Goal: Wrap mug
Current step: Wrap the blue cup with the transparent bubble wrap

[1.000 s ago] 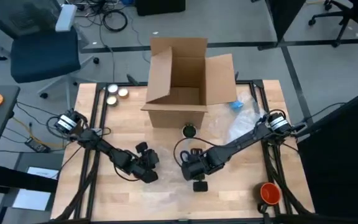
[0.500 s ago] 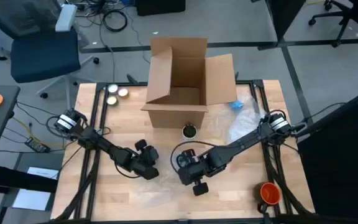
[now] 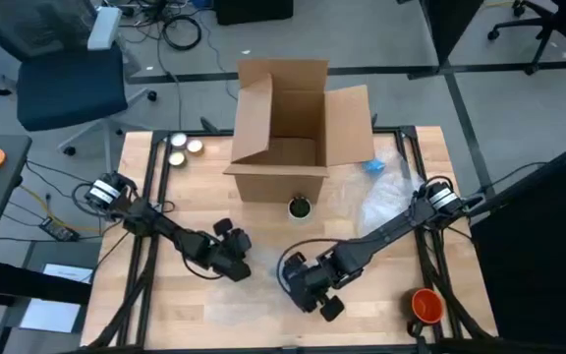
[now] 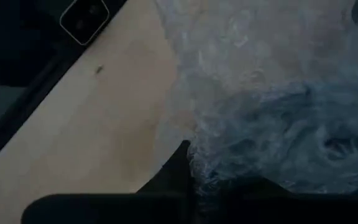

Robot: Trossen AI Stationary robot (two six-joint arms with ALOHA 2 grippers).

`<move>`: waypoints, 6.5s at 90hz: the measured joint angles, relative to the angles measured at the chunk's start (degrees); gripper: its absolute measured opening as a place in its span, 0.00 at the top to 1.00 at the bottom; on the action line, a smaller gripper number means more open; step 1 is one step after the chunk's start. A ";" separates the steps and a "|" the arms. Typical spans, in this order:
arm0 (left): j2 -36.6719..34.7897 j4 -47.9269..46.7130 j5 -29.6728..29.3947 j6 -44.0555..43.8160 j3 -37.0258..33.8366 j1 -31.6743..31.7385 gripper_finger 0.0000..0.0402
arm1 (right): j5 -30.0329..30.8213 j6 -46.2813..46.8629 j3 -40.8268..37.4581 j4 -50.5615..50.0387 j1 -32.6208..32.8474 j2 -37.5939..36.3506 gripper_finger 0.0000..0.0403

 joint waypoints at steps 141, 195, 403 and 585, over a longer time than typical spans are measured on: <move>-0.53 -43.30 -8.42 -0.04 27.84 -8.74 0.94 | 5.27 3.20 -4.40 -4.73 0.47 -0.07 0.99; -0.55 -42.42 -4.90 -7.50 20.57 -16.48 0.94 | 7.16 -8.88 -4.40 -8.43 0.26 -0.07 0.97; -0.50 -15.72 -7.34 19.36 20.55 -6.71 0.94 | 4.34 7.72 8.73 -4.00 -4.10 -0.11 0.74; 4.00 -13.70 -5.77 14.99 20.15 -8.94 0.94 | 8.23 34.73 8.49 -26.70 -13.71 -0.02 0.68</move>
